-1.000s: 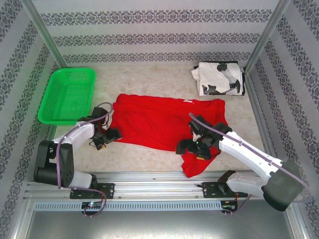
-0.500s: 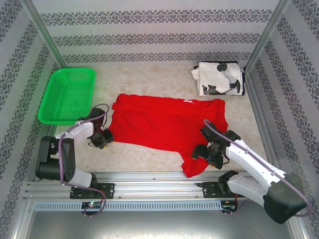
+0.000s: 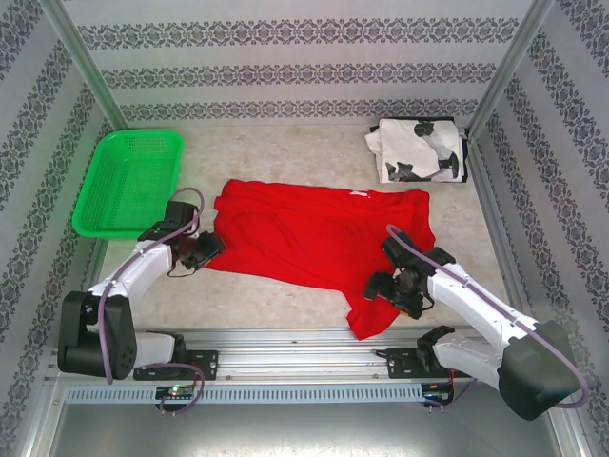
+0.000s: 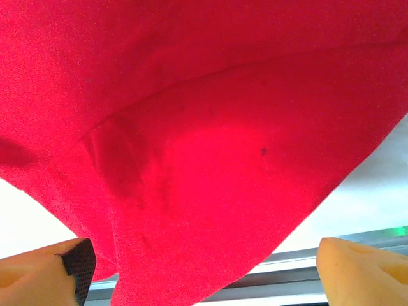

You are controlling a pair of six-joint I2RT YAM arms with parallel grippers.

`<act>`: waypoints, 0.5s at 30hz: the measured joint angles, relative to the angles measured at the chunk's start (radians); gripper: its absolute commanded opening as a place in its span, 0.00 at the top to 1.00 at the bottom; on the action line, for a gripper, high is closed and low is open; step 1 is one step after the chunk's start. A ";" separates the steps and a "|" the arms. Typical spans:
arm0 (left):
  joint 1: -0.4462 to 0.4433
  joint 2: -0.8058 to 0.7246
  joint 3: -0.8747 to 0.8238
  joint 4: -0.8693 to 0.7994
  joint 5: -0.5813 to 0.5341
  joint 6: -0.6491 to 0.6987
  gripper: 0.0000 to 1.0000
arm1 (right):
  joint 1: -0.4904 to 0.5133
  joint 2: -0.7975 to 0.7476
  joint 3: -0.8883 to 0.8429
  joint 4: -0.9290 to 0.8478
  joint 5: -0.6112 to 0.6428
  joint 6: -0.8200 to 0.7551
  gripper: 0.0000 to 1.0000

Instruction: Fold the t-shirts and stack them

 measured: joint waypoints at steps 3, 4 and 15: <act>0.008 0.012 0.000 -0.033 -0.023 0.010 0.50 | 0.000 0.006 0.001 0.002 0.000 -0.003 0.07; 0.015 0.017 0.000 -0.039 -0.026 0.013 0.49 | 0.000 0.006 0.002 0.002 0.000 -0.005 0.06; 0.037 0.141 0.006 -0.031 -0.071 0.025 0.49 | -0.007 -0.019 0.006 0.009 -0.001 -0.027 0.02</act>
